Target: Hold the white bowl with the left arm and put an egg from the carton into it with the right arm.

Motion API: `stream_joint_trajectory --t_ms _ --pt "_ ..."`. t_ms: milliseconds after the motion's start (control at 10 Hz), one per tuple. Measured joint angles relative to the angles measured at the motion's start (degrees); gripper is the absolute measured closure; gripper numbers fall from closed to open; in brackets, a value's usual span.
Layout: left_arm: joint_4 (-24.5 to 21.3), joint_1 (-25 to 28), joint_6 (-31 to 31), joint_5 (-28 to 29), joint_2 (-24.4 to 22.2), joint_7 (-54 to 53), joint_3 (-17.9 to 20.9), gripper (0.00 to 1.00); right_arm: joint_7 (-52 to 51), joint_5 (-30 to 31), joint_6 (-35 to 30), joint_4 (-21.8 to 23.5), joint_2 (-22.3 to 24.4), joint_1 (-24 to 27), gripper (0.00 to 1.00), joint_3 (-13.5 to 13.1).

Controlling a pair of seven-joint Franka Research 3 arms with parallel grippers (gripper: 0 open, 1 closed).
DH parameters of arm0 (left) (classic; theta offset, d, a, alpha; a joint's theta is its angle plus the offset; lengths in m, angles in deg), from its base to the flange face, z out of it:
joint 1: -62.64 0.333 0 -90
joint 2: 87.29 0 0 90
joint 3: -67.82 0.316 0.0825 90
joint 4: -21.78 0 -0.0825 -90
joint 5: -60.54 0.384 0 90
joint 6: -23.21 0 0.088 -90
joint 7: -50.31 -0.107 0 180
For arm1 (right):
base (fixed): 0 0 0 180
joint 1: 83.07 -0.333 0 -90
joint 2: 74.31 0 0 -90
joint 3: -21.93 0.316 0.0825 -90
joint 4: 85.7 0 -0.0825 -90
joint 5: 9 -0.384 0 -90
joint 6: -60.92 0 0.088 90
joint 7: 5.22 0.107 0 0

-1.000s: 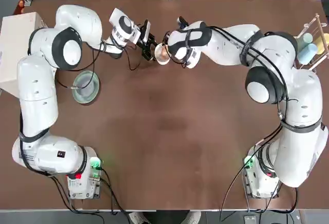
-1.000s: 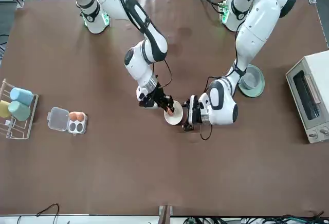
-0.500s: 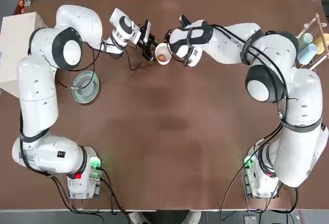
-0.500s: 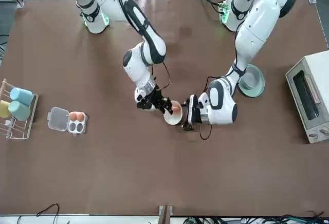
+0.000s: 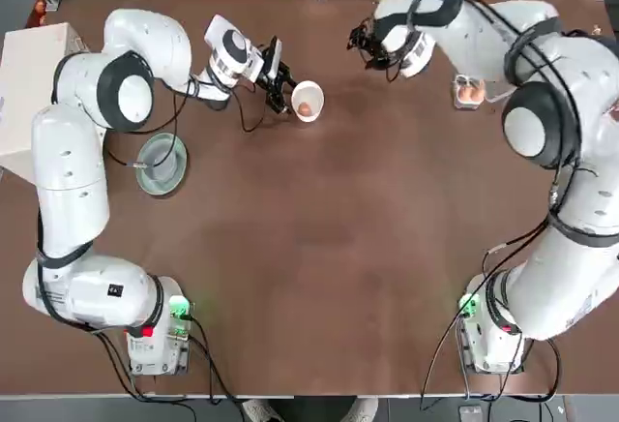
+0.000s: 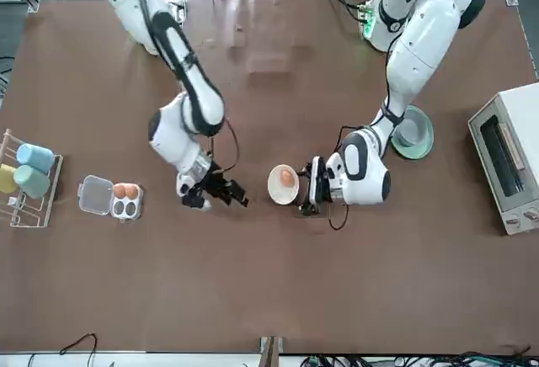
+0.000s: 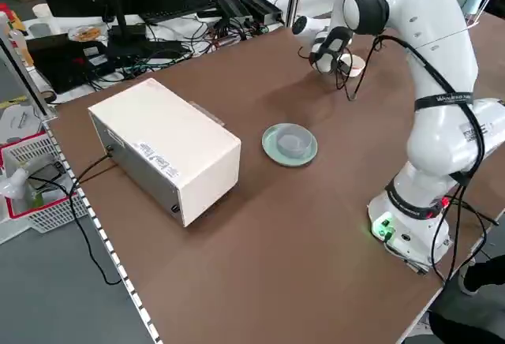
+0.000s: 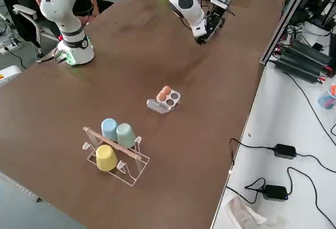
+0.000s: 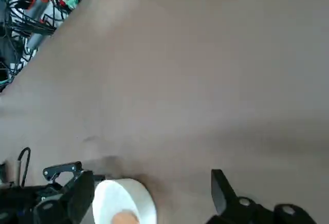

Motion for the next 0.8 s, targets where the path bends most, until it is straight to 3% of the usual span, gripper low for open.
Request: stream_joint_trajectory --t_ms 400,700,800 --pt "0.3 2.4 0.0 0.3 -1.5 -1.8 0.1 0.0 -2.1 22.4 -16.6 3.9 7.7 13.2 0.0 -0.2" --pt "-0.5 6.0 -1.0 7.3 -7.5 -1.8 1.0 0.0 -2.2 29.8 -19.9 4.3 8.9 14.1 0.0 -0.5" --pt "-0.8 6.7 -2.7 10.0 -9.5 -1.8 2.8 0.0 -2.1 32.2 -21.1 4.3 9.0 14.1 0.0 -1.1"
